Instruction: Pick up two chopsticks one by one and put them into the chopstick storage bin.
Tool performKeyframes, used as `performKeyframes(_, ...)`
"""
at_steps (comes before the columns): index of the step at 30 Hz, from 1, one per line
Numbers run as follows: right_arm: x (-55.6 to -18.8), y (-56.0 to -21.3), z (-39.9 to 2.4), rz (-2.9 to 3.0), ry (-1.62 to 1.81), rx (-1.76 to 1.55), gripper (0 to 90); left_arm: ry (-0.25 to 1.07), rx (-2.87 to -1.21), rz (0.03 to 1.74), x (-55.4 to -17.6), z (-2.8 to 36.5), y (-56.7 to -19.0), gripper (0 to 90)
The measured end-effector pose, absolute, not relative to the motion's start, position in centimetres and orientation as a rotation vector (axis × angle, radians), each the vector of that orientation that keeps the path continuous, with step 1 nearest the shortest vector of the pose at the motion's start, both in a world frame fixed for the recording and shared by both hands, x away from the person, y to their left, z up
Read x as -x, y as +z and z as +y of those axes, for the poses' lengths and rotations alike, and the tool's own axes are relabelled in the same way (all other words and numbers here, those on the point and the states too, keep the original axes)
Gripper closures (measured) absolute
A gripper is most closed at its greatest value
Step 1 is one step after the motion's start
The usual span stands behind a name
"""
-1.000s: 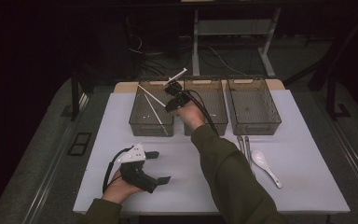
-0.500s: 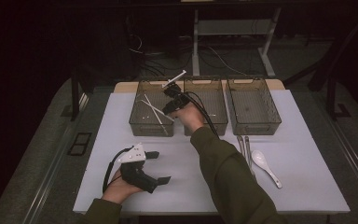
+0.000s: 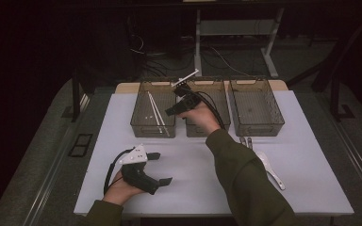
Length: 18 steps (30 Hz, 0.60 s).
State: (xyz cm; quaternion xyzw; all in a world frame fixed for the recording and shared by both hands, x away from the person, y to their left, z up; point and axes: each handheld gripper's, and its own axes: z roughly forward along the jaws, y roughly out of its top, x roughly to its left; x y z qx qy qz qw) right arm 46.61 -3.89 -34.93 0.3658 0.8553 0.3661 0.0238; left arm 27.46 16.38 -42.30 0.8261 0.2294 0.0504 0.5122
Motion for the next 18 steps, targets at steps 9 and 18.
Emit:
performKeyframes(9, -45.0, -34.0, -7.7, 2.650, 1.202, -1.058, 43.7, 0.124, -1.994, 0.563, -27.4, 16.4, -42.4, 0.0)
performKeyframes(18, -43.4, -33.3, -11.5, 2.633, 1.267, -1.035, 40.8, 0.123, -1.996, 0.568, -27.4, 16.4, -42.4, 0.0)
